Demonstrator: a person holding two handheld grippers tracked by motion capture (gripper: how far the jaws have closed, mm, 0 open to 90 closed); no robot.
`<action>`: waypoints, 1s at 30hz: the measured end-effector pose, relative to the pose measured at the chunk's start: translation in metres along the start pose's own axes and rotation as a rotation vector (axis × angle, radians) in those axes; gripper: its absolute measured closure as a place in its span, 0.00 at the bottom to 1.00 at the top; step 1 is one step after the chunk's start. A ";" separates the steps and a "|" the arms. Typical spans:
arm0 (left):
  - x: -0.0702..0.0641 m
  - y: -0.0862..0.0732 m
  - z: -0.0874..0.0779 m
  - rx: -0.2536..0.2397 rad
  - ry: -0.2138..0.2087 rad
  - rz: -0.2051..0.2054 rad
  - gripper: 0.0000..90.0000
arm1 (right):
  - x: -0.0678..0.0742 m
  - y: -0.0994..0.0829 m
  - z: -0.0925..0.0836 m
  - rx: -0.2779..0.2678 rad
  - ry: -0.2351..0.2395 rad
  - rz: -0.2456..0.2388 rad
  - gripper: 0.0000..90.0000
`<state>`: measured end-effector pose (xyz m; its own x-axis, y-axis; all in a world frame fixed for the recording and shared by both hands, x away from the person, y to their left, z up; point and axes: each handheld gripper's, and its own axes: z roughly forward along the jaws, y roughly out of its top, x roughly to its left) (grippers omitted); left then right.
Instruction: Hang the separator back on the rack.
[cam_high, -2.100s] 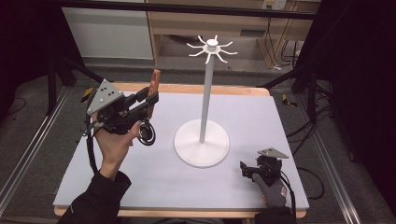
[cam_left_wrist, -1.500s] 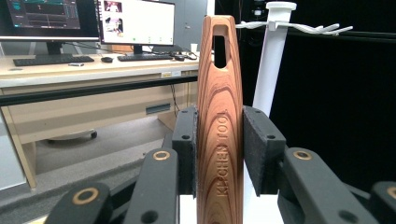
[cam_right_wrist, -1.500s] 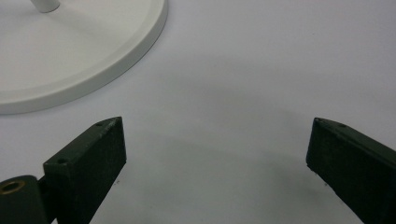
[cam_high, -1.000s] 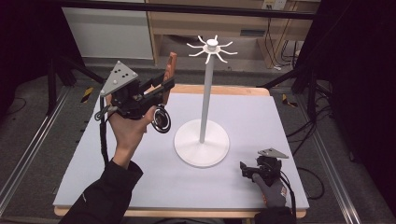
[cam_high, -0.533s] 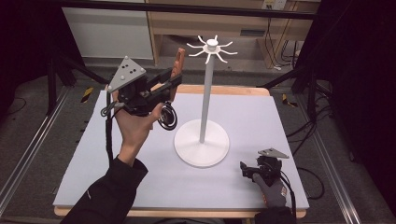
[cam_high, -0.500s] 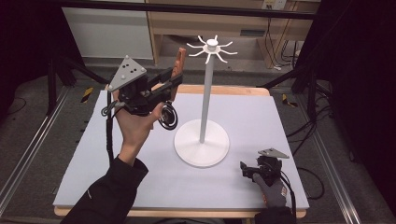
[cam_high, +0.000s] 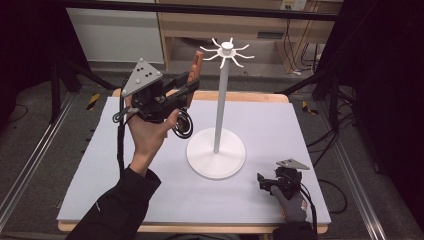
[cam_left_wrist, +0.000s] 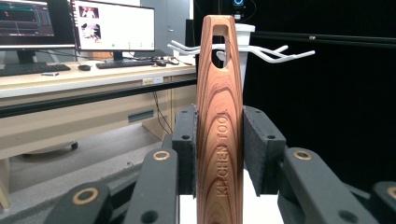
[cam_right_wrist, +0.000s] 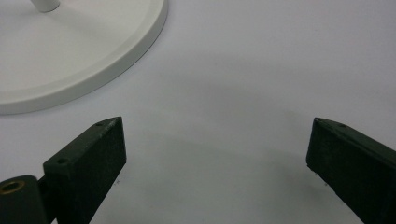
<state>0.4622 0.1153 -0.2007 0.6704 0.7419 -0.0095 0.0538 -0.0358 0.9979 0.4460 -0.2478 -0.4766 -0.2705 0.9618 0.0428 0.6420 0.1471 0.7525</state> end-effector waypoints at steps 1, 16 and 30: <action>-0.001 0.000 0.001 0.000 -0.001 -0.005 0.75 | 0.000 0.000 0.000 0.001 -0.001 0.001 0.06; 0.000 -0.002 0.009 0.009 -0.001 -0.005 0.75 | 0.000 0.000 0.000 0.003 0.003 0.000 0.06; -0.004 -0.006 0.020 0.016 -0.020 -0.006 0.75 | 0.000 0.000 0.000 0.002 0.004 0.010 0.06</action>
<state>0.4745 0.0993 -0.2076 0.6848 0.7285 -0.0172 0.0697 -0.0420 0.9967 0.4457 -0.2476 -0.4762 -0.2671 0.9622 0.0526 0.6463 0.1384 0.7504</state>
